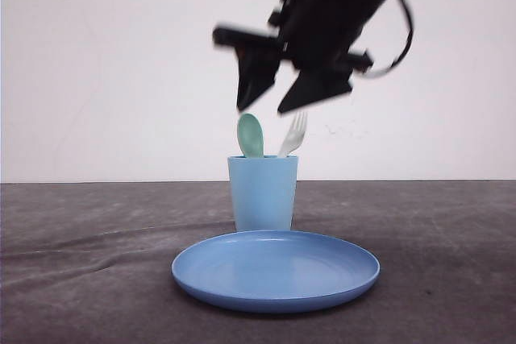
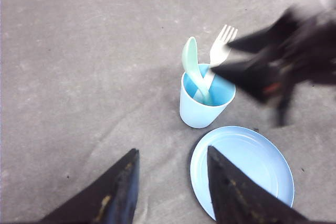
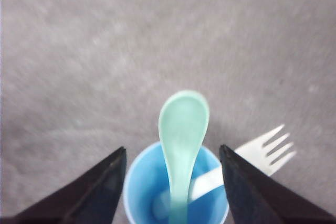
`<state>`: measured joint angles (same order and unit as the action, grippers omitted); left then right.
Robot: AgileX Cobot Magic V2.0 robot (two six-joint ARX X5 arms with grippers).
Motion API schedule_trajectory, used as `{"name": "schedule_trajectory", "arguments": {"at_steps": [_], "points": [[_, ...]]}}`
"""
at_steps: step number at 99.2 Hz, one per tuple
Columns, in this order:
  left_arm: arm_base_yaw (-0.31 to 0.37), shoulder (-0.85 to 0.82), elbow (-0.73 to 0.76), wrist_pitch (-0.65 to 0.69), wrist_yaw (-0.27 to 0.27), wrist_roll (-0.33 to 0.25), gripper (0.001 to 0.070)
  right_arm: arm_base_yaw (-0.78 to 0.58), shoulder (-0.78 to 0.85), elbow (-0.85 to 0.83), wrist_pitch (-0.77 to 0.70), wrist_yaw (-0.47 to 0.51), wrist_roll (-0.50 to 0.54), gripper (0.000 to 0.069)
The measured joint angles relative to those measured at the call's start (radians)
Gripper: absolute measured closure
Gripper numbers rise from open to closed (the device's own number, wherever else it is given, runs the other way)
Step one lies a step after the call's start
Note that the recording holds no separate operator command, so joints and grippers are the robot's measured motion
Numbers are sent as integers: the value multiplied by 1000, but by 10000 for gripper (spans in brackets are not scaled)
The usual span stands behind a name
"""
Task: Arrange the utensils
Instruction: 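Lift the spoon and drop it handle-first into the cup beside the fork, then lower the open right gripper around the cup and close on it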
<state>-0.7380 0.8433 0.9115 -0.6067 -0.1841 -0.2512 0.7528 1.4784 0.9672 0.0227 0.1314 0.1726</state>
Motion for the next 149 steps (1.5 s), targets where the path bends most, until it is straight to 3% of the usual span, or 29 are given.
{"name": "schedule_trajectory", "arguments": {"at_steps": [24, 30, 44, 65, 85, 149], "points": [[0, 0, 0, 0, -1, 0, 474, 27, -236, 0, -159, 0, 5, 318], [0, 0, 0, 0, -1, 0, 474, 33, -277, 0, -213, 0, 17, 247], [0, 0, 0, 0, -1, 0, 474, 41, -329, 0, -345, -1, 66, 7], [0, 0, 0, 0, -2, -1, 474, 58, -314, 0, -513, 0, 142, 10], [0, 0, 0, 0, -2, -1, 474, 71, -235, 0, -559, 0, 207, 10], [0, 0, 0, -7, -2, -4, 474, 31, 106, 0, -329, -58, 297, 10]]}}
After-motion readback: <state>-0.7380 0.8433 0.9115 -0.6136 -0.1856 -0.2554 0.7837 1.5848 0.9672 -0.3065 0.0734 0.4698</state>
